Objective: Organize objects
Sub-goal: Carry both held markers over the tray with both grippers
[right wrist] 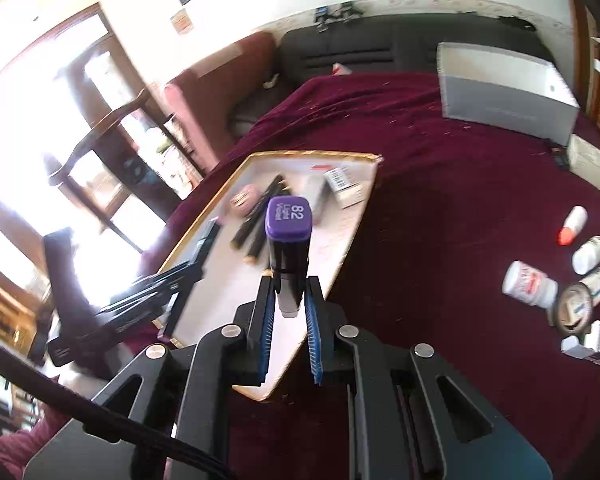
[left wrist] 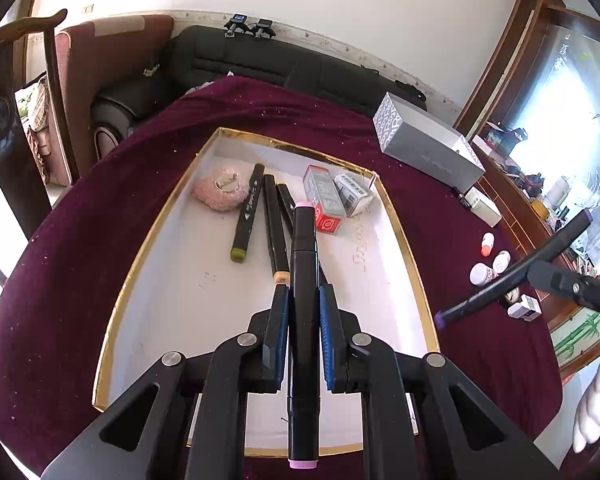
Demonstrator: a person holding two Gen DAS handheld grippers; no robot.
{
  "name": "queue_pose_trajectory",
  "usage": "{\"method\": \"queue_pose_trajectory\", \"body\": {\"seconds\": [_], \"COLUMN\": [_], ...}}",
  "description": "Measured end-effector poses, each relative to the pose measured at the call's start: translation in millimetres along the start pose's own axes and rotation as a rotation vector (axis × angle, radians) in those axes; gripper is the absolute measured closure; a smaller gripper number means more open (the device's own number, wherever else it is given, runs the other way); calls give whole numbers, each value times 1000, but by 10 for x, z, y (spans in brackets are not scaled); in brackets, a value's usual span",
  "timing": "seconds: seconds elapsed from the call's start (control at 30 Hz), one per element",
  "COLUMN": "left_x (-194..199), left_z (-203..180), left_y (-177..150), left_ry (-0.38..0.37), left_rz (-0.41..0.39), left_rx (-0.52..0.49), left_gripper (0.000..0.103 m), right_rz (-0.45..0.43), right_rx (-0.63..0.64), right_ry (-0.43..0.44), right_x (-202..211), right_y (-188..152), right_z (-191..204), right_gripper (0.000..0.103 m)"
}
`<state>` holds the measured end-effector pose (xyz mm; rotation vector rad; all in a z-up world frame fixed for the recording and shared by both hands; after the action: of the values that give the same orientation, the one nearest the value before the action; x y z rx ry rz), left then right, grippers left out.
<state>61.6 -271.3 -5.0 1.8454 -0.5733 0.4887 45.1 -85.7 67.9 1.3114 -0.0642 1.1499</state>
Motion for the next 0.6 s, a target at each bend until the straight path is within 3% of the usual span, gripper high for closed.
{"method": "queue_pose_trajectory", "body": {"seconds": [0.17,0.37,0.6], "left_x": [-79,-187,-340], "left_z": [-24,-19,-25], "left_y": [-47,-92,-169], "left_ry": [-6,6,48], "left_rz": [29,65,117], "left_rx": [6,16,-3], "left_gripper": [91,91,91], "right_rz": [92,166,166], "right_rx": [-4,-46,-98], "right_ry": [65,66,25], "right_x": [-234,-623,-893], "right_y": [-186,-271,-154], "right_z": [166,108,-61], "right_gripper": [90,90,89]}}
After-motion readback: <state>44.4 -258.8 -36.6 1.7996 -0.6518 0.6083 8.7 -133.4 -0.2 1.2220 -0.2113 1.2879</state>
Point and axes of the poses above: each gripper's, at about its wrist camera, not at the fingertips, and x roughly against the way its jaws point, z to its left, y to its top, the point moved 8 cm from there along -x, roughly the way its jaws point, and after that the axes turned 8 degrees about -z, right-handed, at the moved point
